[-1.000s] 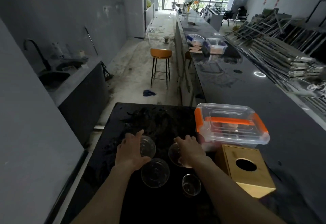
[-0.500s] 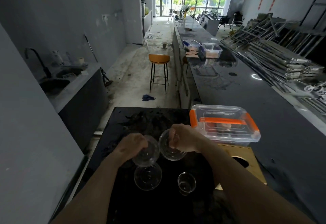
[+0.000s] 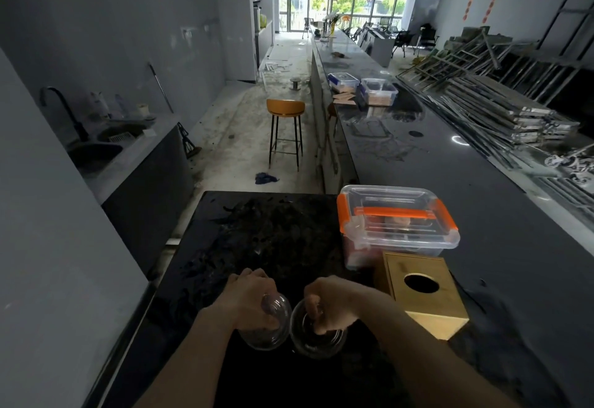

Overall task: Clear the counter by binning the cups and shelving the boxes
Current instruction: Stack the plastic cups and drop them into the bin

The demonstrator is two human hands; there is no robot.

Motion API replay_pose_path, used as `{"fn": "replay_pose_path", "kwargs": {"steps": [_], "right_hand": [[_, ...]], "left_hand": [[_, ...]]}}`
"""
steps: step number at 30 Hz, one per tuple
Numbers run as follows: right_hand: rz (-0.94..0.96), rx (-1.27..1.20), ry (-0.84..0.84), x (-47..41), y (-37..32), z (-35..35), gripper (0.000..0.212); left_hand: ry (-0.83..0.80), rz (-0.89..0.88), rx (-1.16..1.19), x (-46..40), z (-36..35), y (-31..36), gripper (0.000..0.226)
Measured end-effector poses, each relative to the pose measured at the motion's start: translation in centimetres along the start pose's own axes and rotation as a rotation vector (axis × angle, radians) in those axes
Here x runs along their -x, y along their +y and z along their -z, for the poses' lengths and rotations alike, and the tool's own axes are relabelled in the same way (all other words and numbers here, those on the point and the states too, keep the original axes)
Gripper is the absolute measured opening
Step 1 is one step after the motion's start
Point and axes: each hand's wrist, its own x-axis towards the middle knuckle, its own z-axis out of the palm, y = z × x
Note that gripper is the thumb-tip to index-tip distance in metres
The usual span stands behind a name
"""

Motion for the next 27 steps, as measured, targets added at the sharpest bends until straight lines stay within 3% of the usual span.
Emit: {"fn": "replay_pose_path", "kwargs": {"steps": [5, 10, 12, 15, 19, 23, 27], "right_hand": [[0.031, -0.108, 0.183, 0.0, 0.5, -0.6, 0.025], [0.054, -0.357, 0.330, 0.0, 1.1, 0.8, 0.048], [0.051, -0.481, 0.369, -0.3, 0.7, 1.5, 0.054], [0.056, -0.790, 0.437, -0.8, -0.6, 3.0, 0.039], [0.118, -0.952, 0.477, -1.6, -3.0, 4.4, 0.038], [0.097, -1.059, 0.575, -2.4, -5.1, 4.3, 0.050], [0.050, -1.042, 0.663, -3.4, -6.5, 3.9, 0.046]], "left_hand": [[0.106, 0.028, 0.348, 0.8, 0.3, 0.1, 0.029], [0.382, 0.132, 0.686, 1.0, 1.7, 0.3, 0.054], [0.546, 0.201, 0.835, 0.9, 2.7, 0.3, 0.052], [0.692, 0.315, 1.009, 0.5, 4.2, 0.4, 0.046], [0.749, 0.354, 1.270, 0.1, 5.9, 0.4, 0.040], [0.691, 0.301, 1.505, 0.1, 6.4, 0.6, 0.030], [0.632, 0.240, 1.595, 0.3, 6.4, 0.1, 0.015]]}}
